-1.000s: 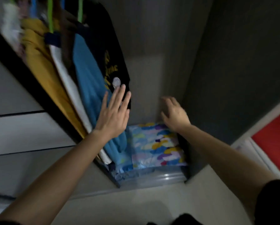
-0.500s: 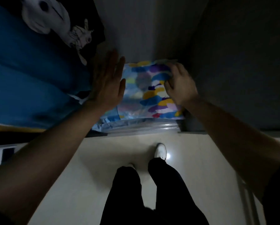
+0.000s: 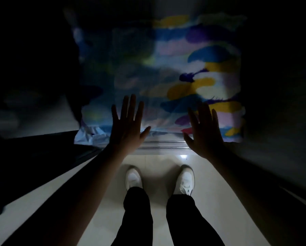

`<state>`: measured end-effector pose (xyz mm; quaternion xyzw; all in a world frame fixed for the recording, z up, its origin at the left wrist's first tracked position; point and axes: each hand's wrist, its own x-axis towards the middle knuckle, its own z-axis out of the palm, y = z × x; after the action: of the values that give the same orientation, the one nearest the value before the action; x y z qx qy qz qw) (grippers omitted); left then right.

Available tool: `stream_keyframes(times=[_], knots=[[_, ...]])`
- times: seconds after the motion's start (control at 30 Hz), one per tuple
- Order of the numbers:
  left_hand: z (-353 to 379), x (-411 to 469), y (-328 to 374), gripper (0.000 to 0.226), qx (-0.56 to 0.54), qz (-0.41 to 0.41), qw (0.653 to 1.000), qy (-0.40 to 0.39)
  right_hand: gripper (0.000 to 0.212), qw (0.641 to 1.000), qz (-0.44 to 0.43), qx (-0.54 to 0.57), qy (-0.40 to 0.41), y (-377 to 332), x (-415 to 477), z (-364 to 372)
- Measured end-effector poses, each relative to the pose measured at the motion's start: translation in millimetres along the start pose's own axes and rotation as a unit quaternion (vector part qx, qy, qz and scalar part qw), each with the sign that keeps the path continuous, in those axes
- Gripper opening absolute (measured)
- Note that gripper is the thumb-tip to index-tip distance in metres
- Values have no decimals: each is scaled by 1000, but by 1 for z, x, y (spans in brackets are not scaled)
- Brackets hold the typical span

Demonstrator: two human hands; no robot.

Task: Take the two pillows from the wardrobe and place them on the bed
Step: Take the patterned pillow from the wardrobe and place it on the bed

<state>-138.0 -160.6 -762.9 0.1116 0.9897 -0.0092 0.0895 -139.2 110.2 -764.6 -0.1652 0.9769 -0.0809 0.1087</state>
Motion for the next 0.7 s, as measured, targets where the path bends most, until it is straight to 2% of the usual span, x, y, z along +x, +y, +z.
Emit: stream_keyframes(times=[0.13, 0.2, 0.3, 0.37, 0.47, 0.6, 0.7], knots=[[86, 20, -9, 129, 36, -23, 999, -25, 94, 998, 3, -43, 46, 8, 23, 81], [117, 31, -11, 141, 56, -41, 997, -32, 99, 996, 26, -57, 69, 8, 33, 111], [146, 38, -5, 123, 59, -53, 997, 8, 100, 993, 52, -68, 81, 13, 36, 135], [150, 38, -2, 108, 54, -62, 996, 35, 94, 993, 59, -74, 72, 17, 33, 137], [137, 37, -4, 90, 59, -67, 994, 56, 54, 992, 71, -61, 88, 16, 34, 125], [103, 34, -5, 68, 65, -45, 997, 8, 52, 993, 81, -75, 41, 2, 40, 86], [66, 25, -9, 59, 78, -14, 996, -35, 56, 995, 63, -81, 13, -2, 35, 52]])
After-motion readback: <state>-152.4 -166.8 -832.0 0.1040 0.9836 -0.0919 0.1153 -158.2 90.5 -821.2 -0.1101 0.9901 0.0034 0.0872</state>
